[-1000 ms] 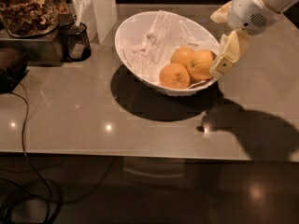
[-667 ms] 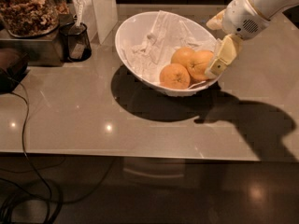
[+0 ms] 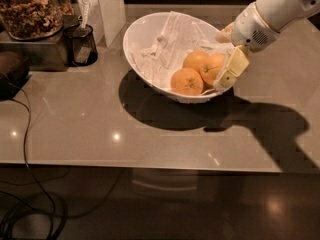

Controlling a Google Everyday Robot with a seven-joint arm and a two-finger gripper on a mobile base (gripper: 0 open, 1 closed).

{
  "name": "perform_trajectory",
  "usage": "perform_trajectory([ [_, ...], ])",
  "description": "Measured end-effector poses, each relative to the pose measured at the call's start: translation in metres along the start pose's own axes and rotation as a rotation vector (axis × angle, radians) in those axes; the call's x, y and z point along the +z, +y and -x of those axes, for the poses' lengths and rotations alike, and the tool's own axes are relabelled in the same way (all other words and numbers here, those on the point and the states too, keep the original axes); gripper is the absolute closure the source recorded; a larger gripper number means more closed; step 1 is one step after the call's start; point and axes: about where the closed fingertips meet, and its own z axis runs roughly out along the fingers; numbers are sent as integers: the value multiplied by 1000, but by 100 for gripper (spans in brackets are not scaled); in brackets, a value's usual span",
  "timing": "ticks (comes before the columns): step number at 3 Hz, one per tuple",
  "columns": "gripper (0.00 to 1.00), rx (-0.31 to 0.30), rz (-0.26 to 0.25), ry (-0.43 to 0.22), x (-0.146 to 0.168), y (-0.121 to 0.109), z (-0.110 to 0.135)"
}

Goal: Pick orange from white bowl

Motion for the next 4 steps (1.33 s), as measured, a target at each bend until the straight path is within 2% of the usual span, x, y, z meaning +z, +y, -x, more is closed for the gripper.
perform_trajectory([
  [1, 0, -3, 0, -1, 1, 0, 1],
  [2, 0, 16, 37, -23, 18, -3, -4],
  [3, 0, 17, 39, -23, 19, -3, -5],
  [4, 19, 17, 39, -23, 19, -3, -5],
])
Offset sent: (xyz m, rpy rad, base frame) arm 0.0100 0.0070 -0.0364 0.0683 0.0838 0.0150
